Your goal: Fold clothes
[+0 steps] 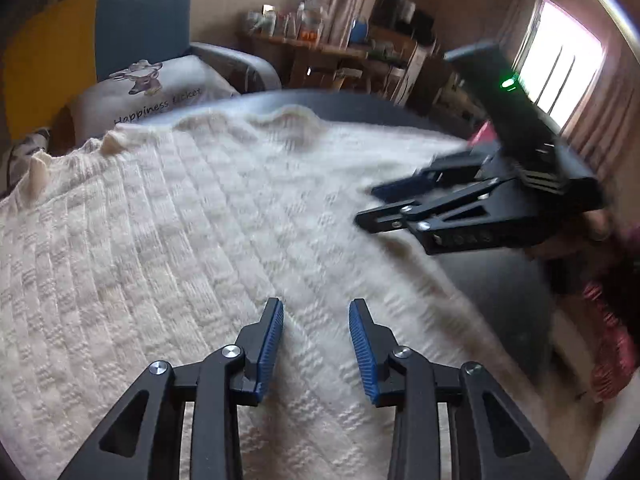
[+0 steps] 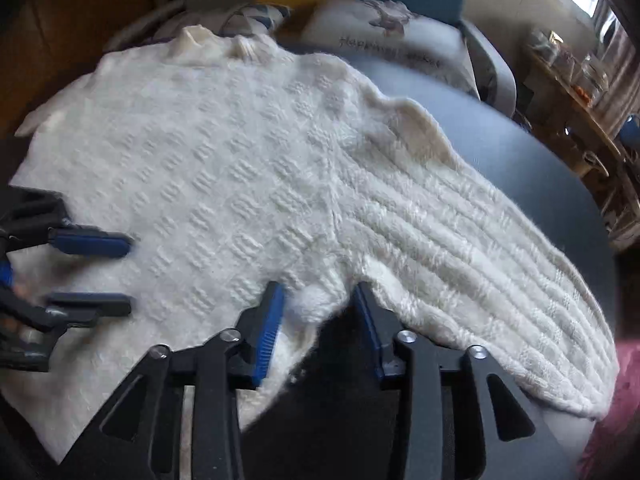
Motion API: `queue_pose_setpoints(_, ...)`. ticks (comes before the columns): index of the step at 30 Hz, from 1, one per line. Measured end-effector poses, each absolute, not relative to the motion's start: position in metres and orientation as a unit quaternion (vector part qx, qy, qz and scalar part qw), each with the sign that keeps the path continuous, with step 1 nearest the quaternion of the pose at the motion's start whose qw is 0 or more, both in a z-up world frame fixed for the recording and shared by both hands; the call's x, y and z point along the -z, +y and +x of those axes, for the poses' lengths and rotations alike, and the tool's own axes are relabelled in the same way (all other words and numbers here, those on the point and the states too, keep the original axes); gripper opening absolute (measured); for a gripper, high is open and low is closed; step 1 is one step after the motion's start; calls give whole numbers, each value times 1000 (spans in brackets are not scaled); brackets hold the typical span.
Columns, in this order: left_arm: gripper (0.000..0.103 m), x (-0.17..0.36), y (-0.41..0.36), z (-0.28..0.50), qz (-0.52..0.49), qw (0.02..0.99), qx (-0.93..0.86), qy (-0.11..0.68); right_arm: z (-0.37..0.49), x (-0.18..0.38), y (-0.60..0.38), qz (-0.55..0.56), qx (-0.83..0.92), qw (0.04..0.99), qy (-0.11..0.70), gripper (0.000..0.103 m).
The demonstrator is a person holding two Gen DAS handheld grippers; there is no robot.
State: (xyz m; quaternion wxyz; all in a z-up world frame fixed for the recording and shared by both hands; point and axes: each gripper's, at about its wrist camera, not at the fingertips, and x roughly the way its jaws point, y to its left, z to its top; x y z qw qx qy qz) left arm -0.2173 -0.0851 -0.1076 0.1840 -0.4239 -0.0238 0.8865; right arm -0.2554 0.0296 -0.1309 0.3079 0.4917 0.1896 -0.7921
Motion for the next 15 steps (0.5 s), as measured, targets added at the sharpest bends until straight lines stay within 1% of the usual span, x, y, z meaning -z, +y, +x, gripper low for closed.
queue_pose_setpoints(4,35,102,-102,-233,-418,168,-892,-28,-288,96,42,477,813,325,68,42)
queue_pose_setpoints(6,35,100,-111,-240,-415,160,-895,-29,-308,92,34,470,814,339,34,42)
queue_pose_setpoints(8,35,97,-119,-249,-412,151,-898,-30,-327,93,22,469,813,343,21,42)
queue_pose_setpoints(12,35,107,-128,-290,-422,121,-899,6,-356,116,5,473,817,329,29,42)
queue_pose_setpoints(14,35,122,-138,-297,-439,107,-892,-2,-372,135,0,485,823,289,55,41)
queue_pose_setpoints(15,36,130,-143,-300,-448,100,-888,-6,-375,140,3,481,828,282,51,41)
